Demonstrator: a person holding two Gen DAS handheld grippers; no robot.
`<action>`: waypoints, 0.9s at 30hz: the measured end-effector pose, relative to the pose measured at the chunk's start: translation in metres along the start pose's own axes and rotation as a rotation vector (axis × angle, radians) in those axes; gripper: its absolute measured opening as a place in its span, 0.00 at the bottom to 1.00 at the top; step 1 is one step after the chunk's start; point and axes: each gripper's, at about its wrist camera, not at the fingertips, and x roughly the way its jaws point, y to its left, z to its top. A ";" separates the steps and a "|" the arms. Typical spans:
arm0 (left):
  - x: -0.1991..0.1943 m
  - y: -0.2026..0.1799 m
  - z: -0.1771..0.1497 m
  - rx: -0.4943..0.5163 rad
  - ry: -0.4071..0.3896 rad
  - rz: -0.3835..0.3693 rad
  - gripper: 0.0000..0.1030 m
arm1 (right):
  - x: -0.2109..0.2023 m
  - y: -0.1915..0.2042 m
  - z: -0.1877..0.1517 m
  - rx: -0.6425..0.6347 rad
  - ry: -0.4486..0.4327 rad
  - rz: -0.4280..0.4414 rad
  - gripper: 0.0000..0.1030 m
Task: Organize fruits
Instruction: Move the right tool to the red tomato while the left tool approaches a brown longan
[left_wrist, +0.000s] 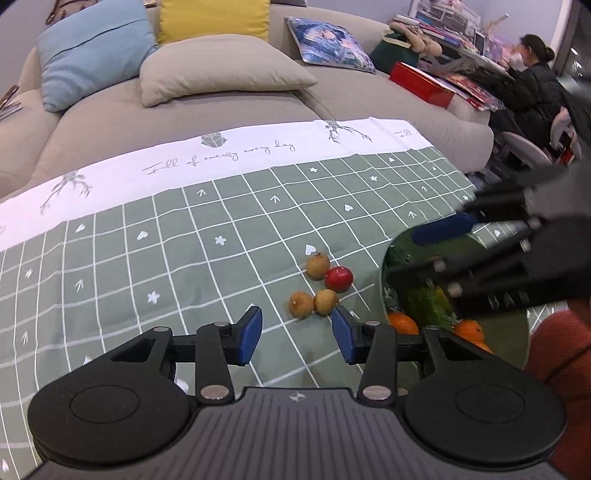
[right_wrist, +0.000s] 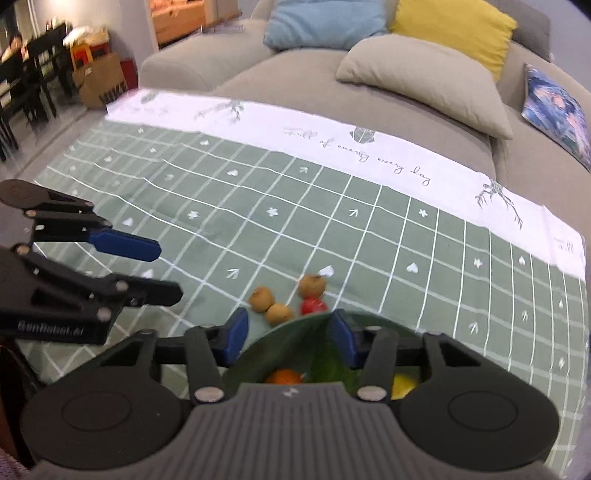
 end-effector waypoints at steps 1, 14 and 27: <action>0.005 0.000 0.002 0.008 0.006 -0.003 0.48 | 0.007 -0.003 0.007 -0.012 0.021 0.002 0.40; 0.068 0.004 0.009 0.035 0.151 -0.067 0.43 | 0.105 -0.035 0.049 -0.064 0.353 0.108 0.23; 0.098 0.003 0.014 0.078 0.207 -0.072 0.42 | 0.135 -0.032 0.048 -0.123 0.421 0.160 0.24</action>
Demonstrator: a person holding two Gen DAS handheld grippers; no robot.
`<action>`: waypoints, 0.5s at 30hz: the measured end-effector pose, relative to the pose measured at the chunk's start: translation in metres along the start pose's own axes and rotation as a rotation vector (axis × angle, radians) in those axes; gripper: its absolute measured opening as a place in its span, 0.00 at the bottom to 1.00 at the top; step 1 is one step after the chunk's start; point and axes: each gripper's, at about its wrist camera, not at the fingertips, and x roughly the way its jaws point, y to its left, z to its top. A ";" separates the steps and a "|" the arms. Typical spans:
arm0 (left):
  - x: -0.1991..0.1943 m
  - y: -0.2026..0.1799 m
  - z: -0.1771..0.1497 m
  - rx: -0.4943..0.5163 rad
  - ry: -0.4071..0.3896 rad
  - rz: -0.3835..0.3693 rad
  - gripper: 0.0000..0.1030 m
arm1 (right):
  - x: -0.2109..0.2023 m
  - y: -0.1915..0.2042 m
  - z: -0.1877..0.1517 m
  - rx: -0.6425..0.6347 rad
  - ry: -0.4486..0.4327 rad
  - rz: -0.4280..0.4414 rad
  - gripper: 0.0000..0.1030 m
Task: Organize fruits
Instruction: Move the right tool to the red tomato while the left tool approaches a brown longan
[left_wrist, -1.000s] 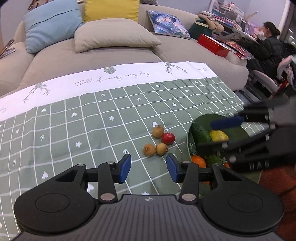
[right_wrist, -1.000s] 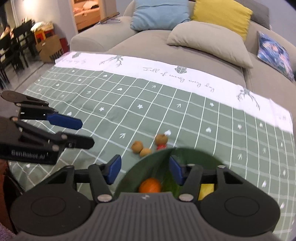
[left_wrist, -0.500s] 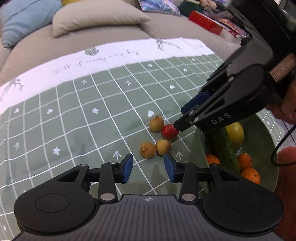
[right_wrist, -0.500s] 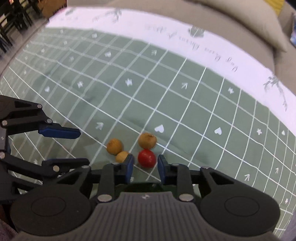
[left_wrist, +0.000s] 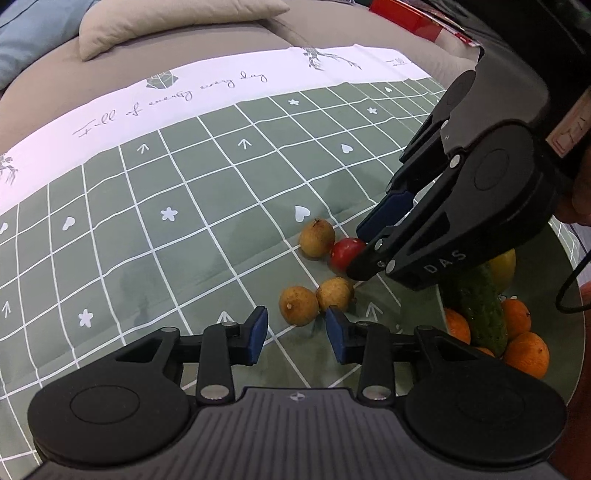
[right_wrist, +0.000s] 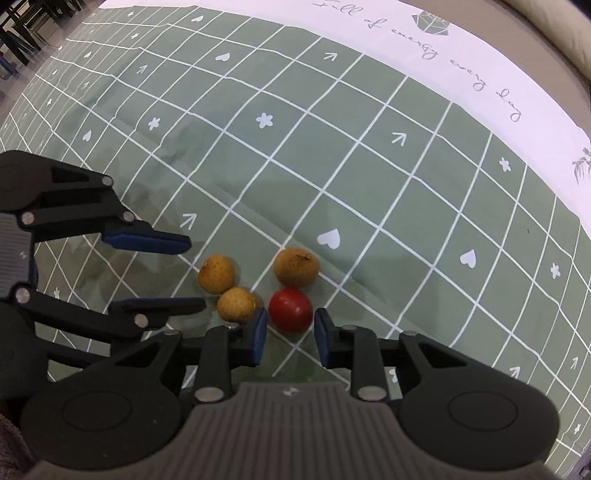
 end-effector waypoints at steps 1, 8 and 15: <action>0.001 0.000 0.001 -0.001 0.002 0.002 0.41 | 0.001 0.000 0.000 0.000 -0.004 0.002 0.24; 0.005 0.003 0.006 -0.020 -0.003 -0.014 0.40 | 0.009 -0.001 0.002 -0.001 0.004 -0.002 0.24; 0.007 0.005 0.003 -0.031 0.012 -0.049 0.38 | 0.013 -0.005 0.001 0.016 0.004 0.015 0.21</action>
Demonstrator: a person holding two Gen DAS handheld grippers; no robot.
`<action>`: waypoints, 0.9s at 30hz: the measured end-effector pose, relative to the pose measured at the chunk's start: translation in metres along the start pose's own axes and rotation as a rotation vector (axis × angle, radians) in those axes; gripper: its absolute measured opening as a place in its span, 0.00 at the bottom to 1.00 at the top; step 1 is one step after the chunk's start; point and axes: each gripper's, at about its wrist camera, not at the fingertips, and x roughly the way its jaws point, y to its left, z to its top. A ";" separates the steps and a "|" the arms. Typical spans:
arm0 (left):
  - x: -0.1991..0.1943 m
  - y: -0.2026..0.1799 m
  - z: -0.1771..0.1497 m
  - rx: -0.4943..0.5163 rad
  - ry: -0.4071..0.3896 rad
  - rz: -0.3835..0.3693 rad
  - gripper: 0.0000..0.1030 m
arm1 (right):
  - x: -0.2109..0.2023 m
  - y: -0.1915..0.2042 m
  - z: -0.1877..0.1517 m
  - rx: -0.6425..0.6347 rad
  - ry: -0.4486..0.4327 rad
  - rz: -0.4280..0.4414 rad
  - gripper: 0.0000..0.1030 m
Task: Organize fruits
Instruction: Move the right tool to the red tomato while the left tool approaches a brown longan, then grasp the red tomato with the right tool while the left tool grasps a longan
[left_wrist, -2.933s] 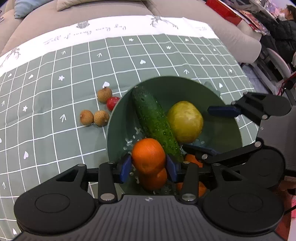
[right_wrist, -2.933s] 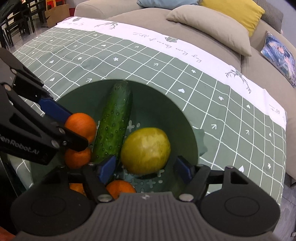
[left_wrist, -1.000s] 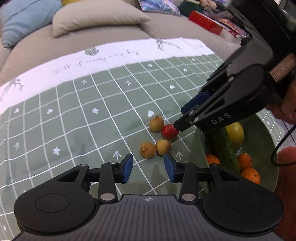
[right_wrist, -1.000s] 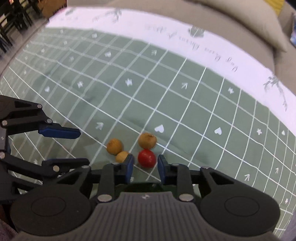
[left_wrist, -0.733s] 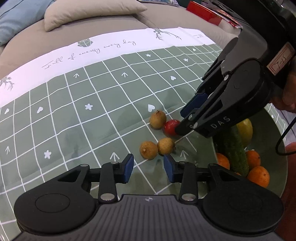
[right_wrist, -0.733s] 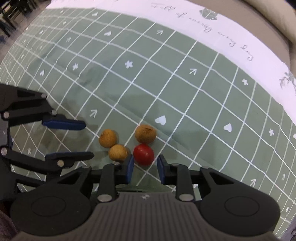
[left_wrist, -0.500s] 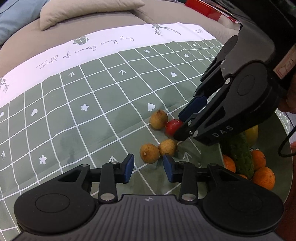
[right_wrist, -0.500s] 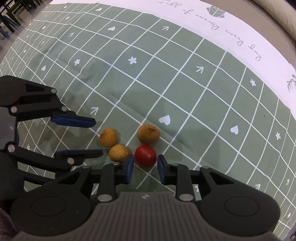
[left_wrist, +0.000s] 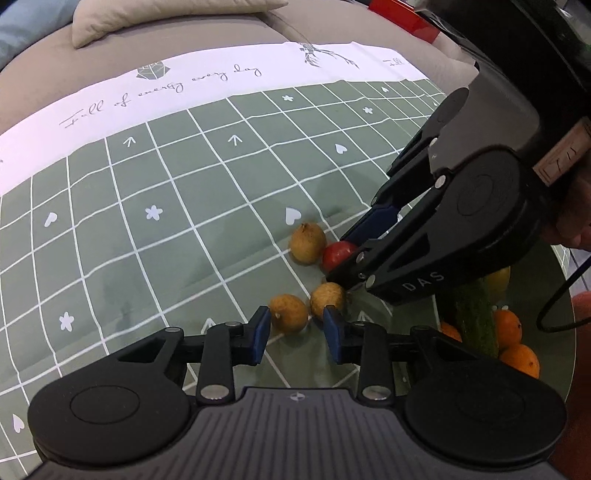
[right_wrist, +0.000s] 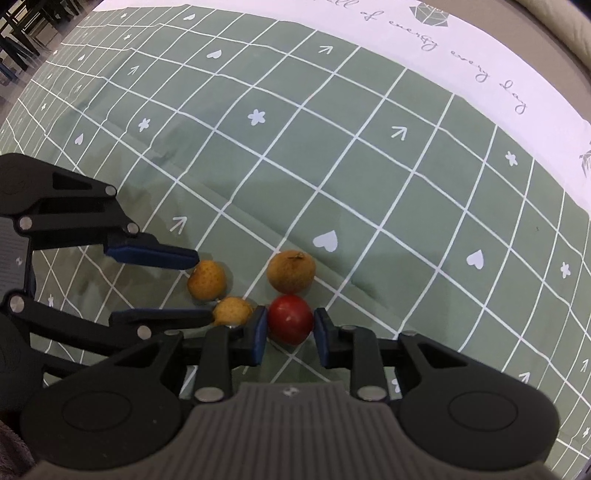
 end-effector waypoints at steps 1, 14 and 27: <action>0.000 0.001 0.000 -0.006 0.000 0.003 0.37 | 0.000 0.001 0.000 -0.007 -0.003 -0.005 0.21; 0.010 0.003 0.003 -0.029 -0.025 0.031 0.30 | -0.012 0.006 -0.005 -0.018 -0.040 -0.023 0.21; -0.012 0.016 -0.010 -0.149 -0.076 0.019 0.23 | -0.038 0.016 -0.009 -0.032 -0.114 -0.042 0.21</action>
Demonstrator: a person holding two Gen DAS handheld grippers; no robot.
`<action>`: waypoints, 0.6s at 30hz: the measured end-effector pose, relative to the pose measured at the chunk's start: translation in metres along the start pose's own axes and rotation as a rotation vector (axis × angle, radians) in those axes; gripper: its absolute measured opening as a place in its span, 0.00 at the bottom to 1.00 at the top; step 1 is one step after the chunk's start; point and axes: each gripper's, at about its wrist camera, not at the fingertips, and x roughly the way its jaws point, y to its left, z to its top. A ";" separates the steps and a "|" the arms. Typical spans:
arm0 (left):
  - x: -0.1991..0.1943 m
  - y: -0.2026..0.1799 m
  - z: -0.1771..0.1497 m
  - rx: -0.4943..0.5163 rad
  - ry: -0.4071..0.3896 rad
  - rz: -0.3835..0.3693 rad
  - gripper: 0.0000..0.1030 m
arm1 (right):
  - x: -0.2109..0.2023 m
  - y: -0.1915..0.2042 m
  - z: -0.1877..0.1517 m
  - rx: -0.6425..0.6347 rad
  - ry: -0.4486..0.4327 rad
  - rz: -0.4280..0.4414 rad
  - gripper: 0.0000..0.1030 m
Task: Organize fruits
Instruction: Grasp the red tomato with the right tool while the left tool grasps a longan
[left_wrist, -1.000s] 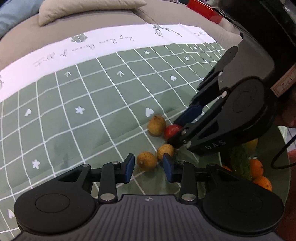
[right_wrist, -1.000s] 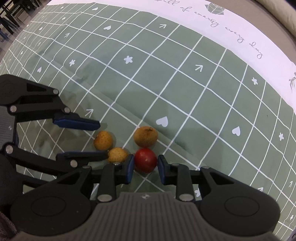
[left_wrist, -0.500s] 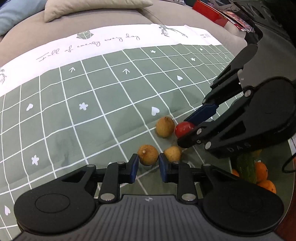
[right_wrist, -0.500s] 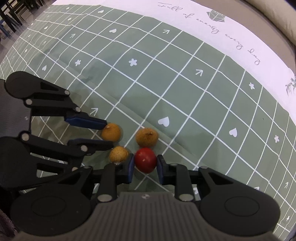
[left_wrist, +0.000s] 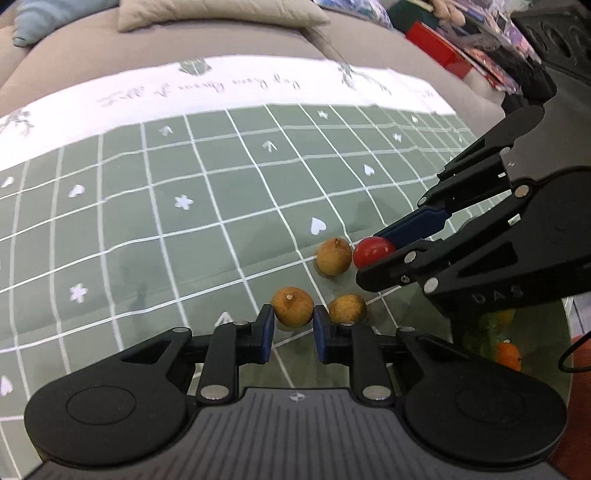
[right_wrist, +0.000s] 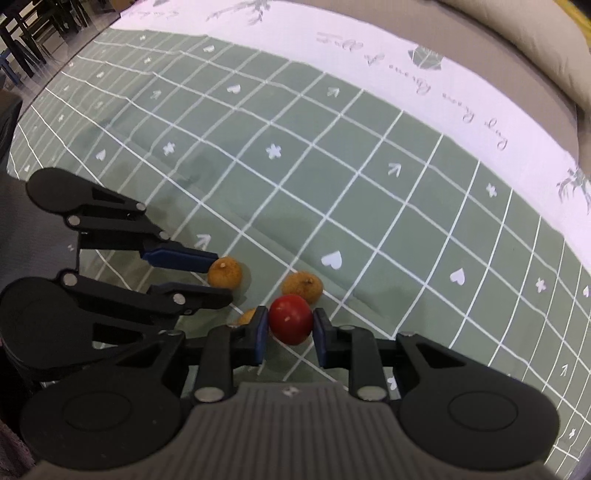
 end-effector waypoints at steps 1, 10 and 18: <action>-0.007 0.002 -0.002 -0.012 -0.014 0.002 0.23 | -0.004 0.002 0.000 -0.001 -0.012 -0.003 0.21; -0.070 -0.008 -0.016 -0.085 -0.148 -0.023 0.23 | -0.051 0.028 -0.009 0.023 -0.165 -0.005 0.21; -0.107 -0.037 -0.035 -0.064 -0.222 -0.009 0.23 | -0.090 0.047 -0.063 0.166 -0.332 -0.007 0.21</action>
